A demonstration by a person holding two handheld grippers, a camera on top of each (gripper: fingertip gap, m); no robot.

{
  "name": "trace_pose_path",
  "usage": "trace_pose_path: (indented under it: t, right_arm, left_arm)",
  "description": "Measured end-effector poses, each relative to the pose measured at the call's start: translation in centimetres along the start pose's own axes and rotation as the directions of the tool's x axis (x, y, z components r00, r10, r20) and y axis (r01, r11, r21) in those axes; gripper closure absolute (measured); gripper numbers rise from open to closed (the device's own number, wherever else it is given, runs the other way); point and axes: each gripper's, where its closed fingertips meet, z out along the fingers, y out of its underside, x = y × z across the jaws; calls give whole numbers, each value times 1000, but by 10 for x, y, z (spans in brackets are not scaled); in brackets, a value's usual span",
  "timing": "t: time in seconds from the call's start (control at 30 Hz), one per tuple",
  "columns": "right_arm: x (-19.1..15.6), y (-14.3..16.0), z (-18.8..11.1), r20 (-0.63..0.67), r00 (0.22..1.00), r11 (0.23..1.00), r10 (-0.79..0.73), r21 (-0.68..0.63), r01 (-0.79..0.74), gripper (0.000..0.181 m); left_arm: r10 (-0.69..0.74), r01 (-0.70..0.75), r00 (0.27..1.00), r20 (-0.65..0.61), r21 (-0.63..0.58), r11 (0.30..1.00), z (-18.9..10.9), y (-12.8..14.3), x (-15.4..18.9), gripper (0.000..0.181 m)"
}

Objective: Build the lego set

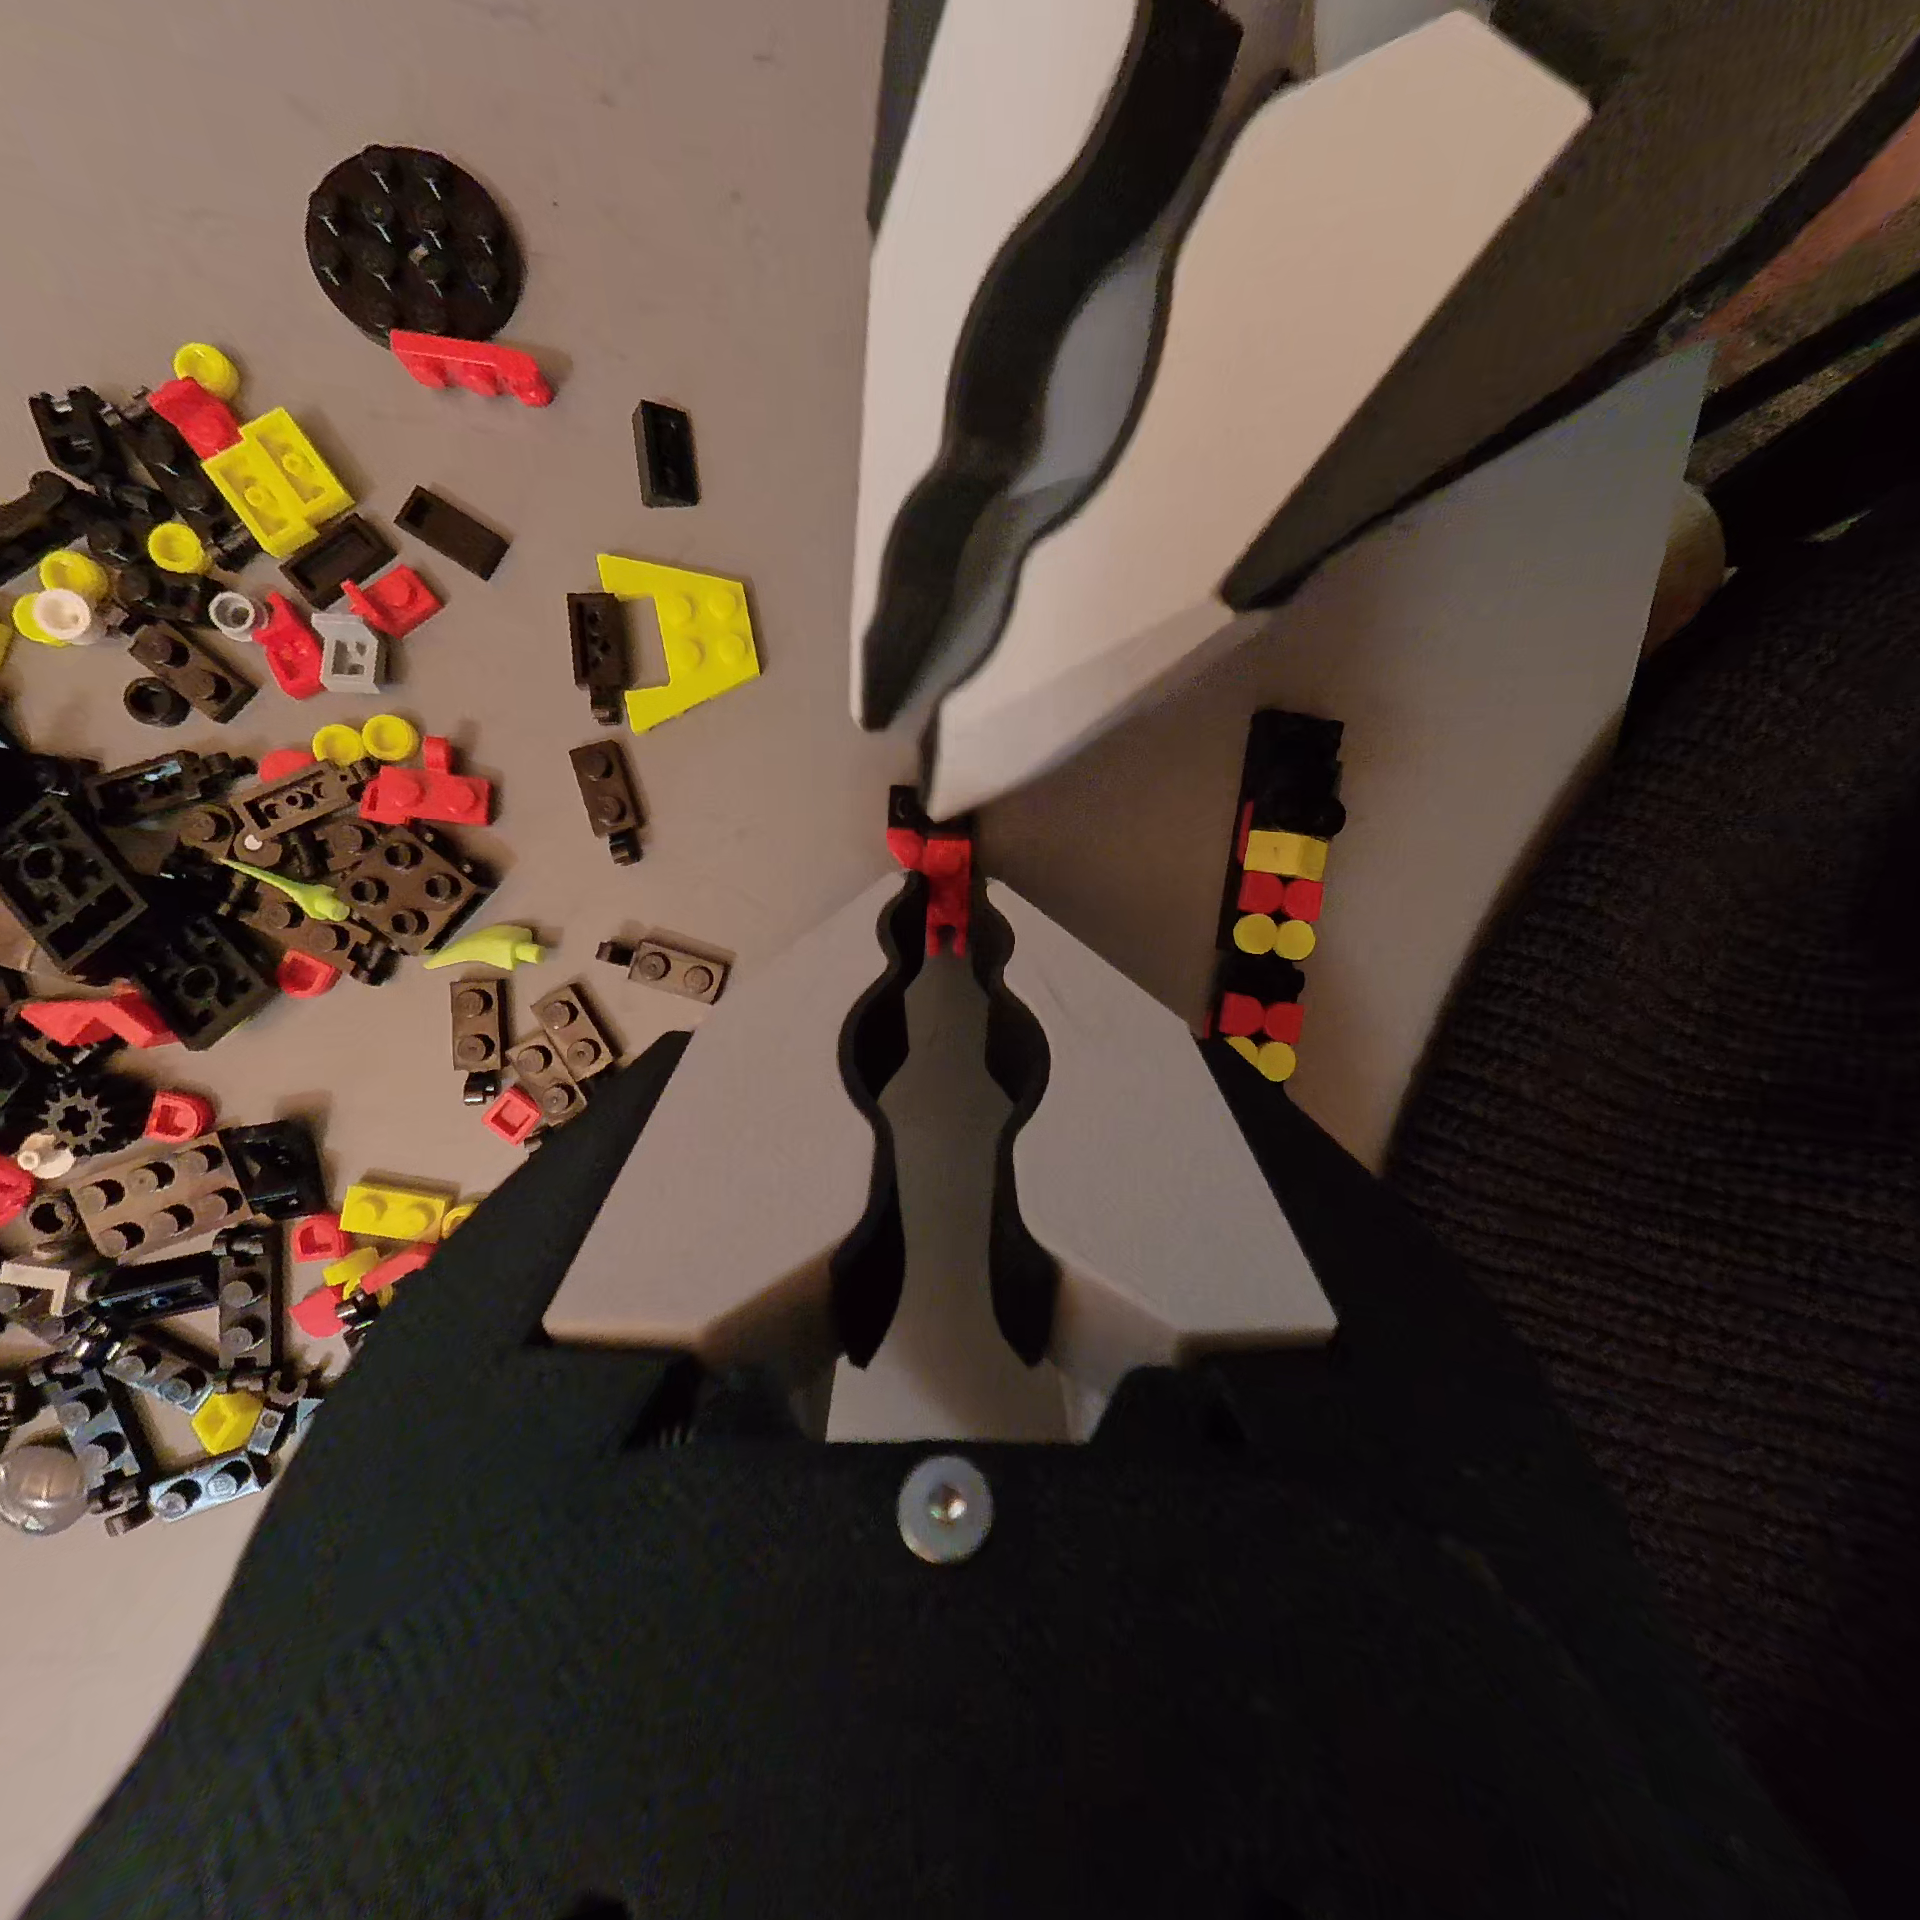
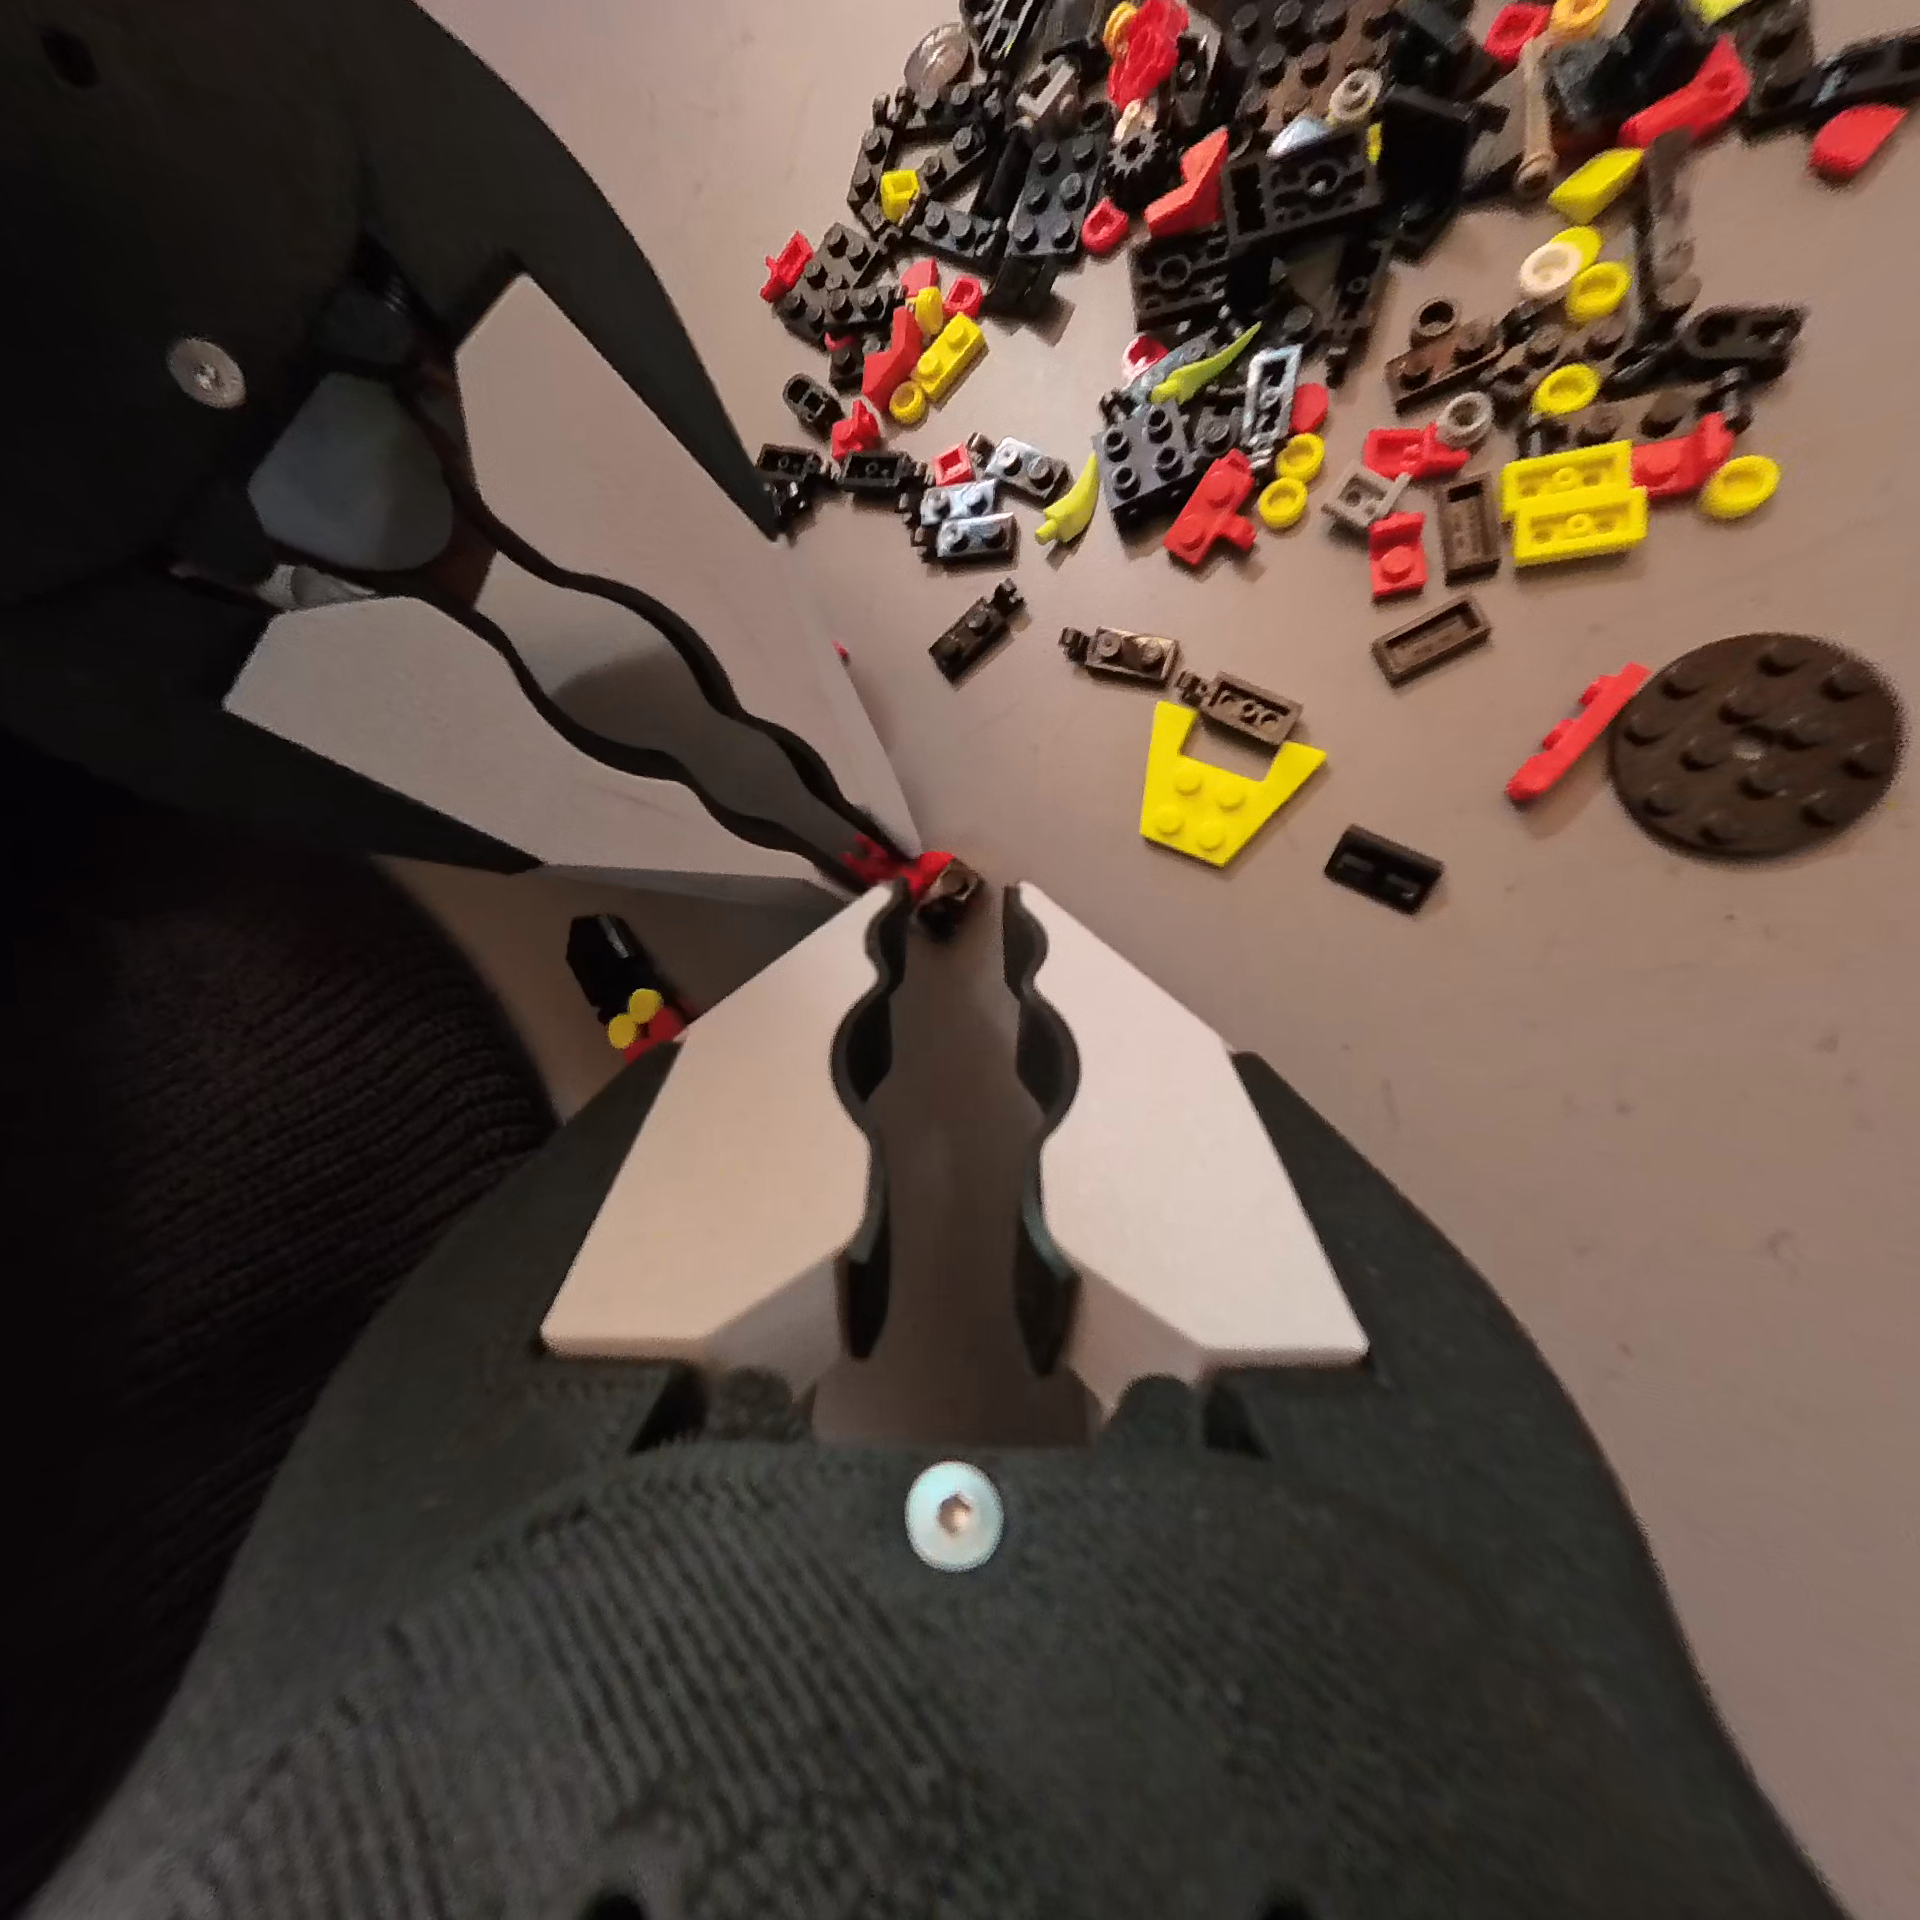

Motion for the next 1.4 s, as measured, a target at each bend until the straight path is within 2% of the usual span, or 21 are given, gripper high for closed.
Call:
trace_pose_path:
  t: [0.13,0.2,0.3,0.43,0.6,1.03,1.4]
  right_arm:
    - [11,-19,-13,-146,971,976,-190,84,203,176]
    - [-1,-20,-13,-121,949,948,-291,96,303,181]
    - [-12,-10,-5,-60,931,930,-359,60,362,181]
    - [-19,-5,0,-1,929,928,-370,50,369,181]
    - [-15,2,6,-29,912,913,-409,-6,409,181]
    - [-17,4,7,-80,867,871,-491,-53,489,181]
    - [-16,5,7,-73,883,886,-463,-46,461,181]
  left_arm:
    - [-5,5,1000,-4,-1,1000,0,0,0,176]
    - [-6,6,1000,-4,-2,1000,0,0,0,176]
    - [-6,6,1000,-3,-3,1000,0,0,0,176]
    - [-5,5,1000,-1,-5,1000,0,0,0,176]
    - [0,0,1000,1,-7,1000,0,0,0,176]
    - [16,-16,1000,-1,-2,1000,0,0,0,176]
    - [12,-11,1000,-17,53,999,-3,2,-1,167]
